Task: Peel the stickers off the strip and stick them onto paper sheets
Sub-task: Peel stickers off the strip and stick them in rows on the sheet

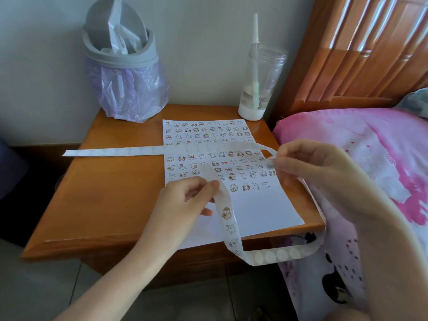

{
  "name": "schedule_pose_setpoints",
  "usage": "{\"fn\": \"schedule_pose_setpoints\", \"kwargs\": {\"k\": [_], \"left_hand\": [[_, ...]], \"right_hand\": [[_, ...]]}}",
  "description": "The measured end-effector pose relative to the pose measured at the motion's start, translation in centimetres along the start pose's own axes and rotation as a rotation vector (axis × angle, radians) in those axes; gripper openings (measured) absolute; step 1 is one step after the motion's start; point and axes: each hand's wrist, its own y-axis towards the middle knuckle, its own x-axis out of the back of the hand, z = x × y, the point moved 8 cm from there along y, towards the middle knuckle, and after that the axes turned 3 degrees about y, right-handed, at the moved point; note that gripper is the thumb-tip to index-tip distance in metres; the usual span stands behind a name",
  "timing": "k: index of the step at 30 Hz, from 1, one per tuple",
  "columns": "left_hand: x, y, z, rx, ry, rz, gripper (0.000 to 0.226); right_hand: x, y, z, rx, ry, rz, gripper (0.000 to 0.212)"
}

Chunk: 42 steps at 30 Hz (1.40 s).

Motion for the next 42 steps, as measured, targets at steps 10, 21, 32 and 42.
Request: {"fn": "schedule_pose_setpoints", "kwargs": {"k": [10, 21, 32, 42], "left_hand": [[-0.8, -0.1, 0.7, -0.029, 0.169, 0.063, 0.019], [-1.4, 0.1, 1.5, -0.006, 0.234, 0.119, 0.018], [-1.9, 0.3, 1.8, -0.029, 0.322, 0.132, 0.018], [-1.9, 0.4, 1.7, -0.058, 0.331, 0.112, 0.017]], "right_hand": [[3.1, 1.4, -6.8, -0.339, -0.265, -0.111, 0.007], [3.3, 2.2, -8.3, -0.340, -0.347, -0.091, 0.008], [2.9, 2.4, -8.2, -0.328, -0.410, -0.071, 0.004], [2.8, 2.4, -8.1, -0.320, -0.423, -0.107, 0.006]]}}
